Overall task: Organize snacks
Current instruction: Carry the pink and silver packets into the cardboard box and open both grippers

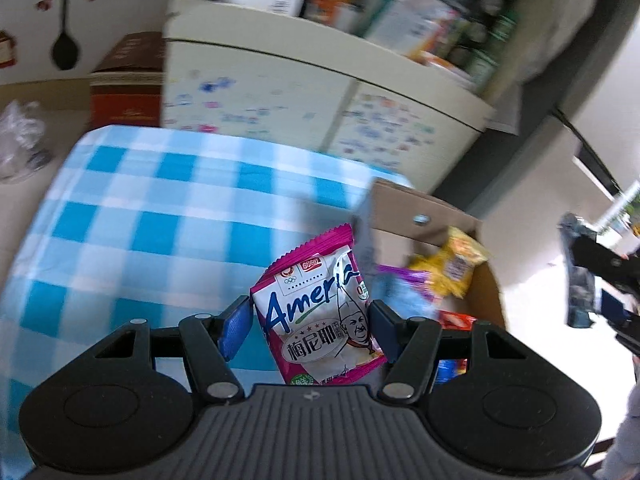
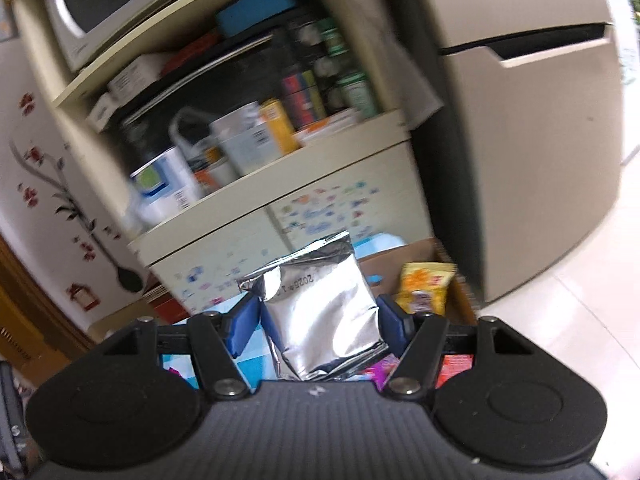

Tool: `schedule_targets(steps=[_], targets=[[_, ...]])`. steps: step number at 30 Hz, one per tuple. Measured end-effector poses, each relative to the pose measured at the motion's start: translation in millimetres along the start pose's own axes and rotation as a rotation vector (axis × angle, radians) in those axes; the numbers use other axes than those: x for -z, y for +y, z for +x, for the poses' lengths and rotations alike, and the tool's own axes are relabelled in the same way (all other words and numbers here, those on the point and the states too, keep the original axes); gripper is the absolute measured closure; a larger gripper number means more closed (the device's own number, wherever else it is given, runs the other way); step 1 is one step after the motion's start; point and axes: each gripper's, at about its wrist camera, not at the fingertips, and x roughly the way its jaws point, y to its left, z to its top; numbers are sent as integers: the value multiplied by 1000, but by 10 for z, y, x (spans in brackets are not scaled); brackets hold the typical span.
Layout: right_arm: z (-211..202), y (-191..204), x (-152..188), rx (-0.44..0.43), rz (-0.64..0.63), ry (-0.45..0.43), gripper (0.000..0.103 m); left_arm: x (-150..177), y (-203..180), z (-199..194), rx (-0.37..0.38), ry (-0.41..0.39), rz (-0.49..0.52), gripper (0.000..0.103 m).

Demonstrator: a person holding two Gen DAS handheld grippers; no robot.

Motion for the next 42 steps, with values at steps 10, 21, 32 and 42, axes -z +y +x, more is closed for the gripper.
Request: schedule_targets(steps=[10, 21, 32, 42], targets=[[-64, -223, -58, 32, 73, -22, 38, 69, -692, 136, 52, -2, 120, 34], [74, -336, -73, 15, 157, 12, 38, 118, -1031, 310, 38, 5, 188, 33], [167, -416, -66, -37, 251, 31, 19, 127, -1071, 301, -45, -31, 252, 13], [124, -422, -64, -21, 259, 19, 19, 128, -1070, 217, -153, -32, 294, 3]])
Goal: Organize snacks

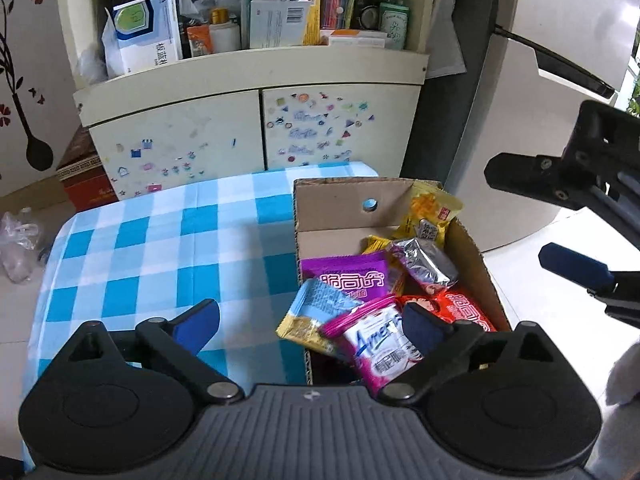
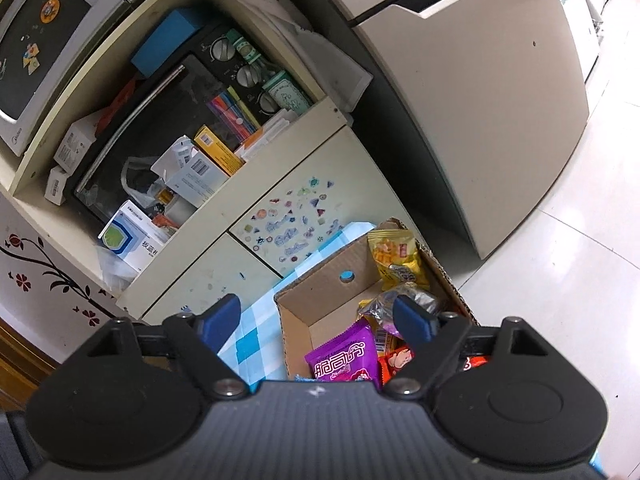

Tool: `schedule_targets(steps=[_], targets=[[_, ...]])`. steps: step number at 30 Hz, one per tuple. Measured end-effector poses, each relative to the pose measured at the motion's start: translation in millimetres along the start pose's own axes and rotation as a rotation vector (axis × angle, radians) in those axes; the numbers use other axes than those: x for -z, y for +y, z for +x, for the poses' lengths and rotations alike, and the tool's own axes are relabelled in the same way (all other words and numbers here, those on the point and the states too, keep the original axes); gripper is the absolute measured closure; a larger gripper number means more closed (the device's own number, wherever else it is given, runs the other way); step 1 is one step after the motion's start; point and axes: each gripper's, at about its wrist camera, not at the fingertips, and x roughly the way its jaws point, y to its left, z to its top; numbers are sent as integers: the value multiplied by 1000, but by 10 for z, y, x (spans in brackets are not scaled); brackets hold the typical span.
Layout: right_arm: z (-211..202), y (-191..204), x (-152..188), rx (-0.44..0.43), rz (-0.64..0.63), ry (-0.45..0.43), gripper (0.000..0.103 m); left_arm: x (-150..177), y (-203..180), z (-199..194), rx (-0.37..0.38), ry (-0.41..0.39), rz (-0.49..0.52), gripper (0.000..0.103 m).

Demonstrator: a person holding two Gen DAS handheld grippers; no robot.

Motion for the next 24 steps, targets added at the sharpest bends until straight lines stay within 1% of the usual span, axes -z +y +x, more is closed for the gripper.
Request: schedule_targets(steps=[15, 21, 24], targets=[[6, 75, 61, 24, -44, 27, 18, 88, 125, -112, -31, 23, -11, 2], [-17, 139, 97, 54, -90, 29, 18, 140, 224, -154, -37, 43, -30, 0], [-43, 174, 125, 89, -129, 25, 15, 166, 298, -186, -41, 51, -46, 0]])
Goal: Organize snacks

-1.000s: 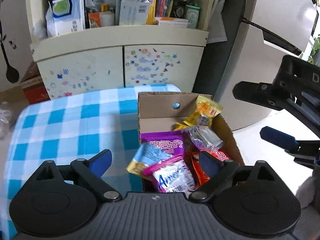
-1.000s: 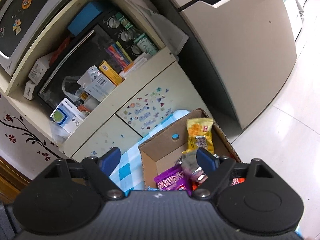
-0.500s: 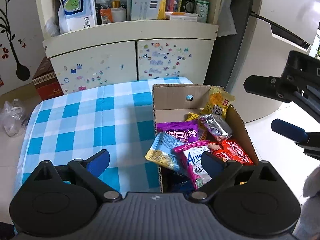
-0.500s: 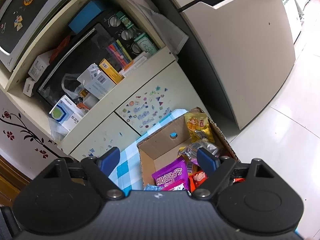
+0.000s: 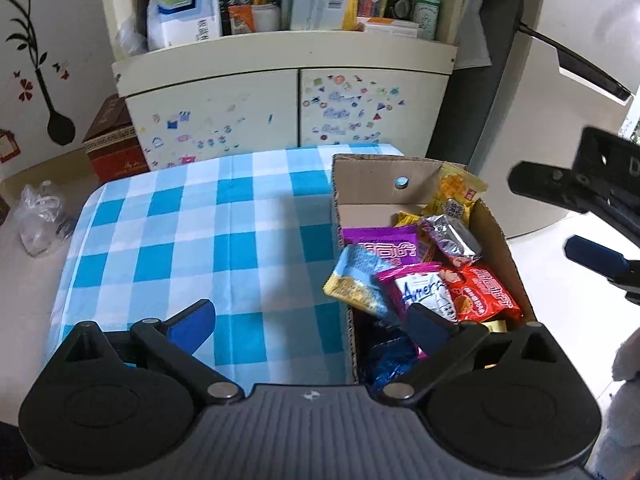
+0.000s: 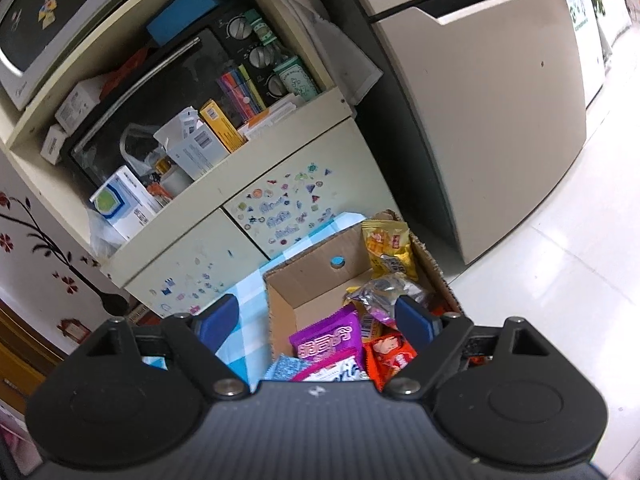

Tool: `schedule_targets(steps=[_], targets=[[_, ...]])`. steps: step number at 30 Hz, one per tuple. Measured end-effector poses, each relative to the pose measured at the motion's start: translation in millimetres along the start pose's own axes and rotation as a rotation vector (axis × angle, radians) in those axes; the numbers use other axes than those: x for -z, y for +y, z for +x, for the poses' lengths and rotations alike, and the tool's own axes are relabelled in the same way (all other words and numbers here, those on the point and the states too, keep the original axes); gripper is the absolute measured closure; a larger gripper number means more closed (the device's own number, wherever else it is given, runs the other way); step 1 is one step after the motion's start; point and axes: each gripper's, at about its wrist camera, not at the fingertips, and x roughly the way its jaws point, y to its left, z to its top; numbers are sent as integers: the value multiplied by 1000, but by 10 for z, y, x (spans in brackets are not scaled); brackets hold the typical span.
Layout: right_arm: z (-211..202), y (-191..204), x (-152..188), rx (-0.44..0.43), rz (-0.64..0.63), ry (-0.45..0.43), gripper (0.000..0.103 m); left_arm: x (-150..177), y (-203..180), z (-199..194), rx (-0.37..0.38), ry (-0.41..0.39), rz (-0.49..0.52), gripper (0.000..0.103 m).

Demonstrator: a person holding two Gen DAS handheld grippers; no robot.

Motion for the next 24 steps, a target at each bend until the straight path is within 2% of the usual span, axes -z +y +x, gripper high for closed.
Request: schedule_targets(steps=[14, 24], targets=[[-54, 151, 313, 189, -158, 56, 10, 56, 193, -67, -44, 14, -29, 0], [-98, 213, 480, 254, -221, 79, 9, 44, 181, -166, -77, -2, -8, 0]])
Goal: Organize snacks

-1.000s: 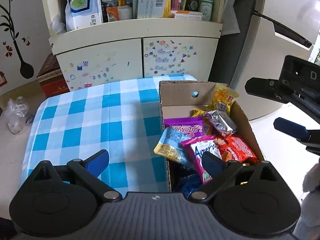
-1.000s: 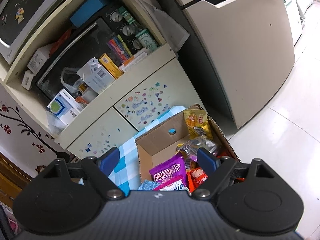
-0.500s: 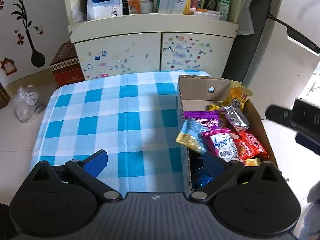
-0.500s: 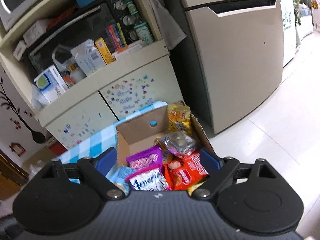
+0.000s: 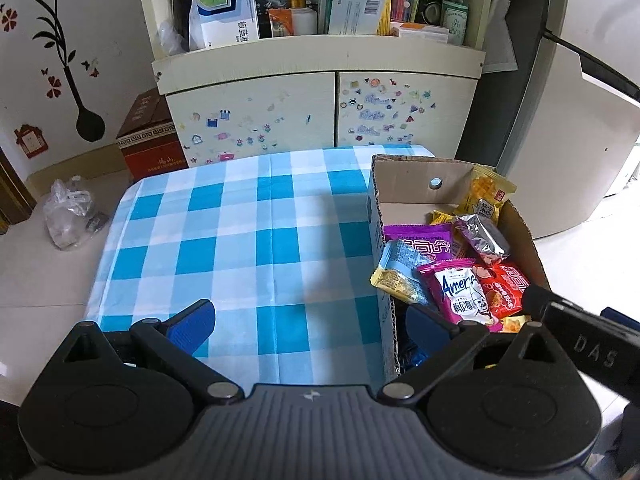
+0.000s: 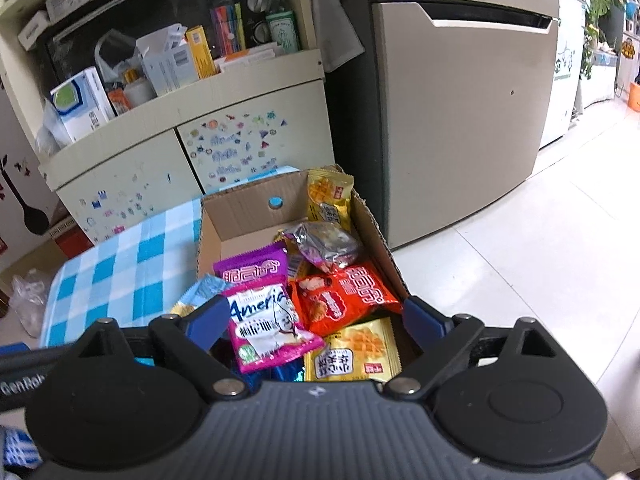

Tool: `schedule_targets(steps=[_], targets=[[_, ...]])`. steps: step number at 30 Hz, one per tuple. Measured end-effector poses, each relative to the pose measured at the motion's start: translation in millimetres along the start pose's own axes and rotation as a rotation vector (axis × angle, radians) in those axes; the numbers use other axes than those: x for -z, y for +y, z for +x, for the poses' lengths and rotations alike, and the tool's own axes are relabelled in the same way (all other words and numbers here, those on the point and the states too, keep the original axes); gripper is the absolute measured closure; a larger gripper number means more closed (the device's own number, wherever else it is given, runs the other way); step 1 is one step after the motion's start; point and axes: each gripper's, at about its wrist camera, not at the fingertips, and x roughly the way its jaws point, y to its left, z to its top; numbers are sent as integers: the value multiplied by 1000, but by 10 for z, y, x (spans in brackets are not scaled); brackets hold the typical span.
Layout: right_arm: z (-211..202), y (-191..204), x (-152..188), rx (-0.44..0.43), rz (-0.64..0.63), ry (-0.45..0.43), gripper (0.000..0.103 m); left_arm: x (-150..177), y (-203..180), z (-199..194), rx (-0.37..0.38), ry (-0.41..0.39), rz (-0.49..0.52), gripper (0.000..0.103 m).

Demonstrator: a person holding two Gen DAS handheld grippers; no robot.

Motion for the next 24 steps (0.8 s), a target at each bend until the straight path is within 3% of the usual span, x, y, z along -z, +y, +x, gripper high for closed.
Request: schedule_targets(steps=[24], targets=[[106, -79, 12, 77, 6, 68, 9, -46, -190, 161, -35, 25, 56, 0]])
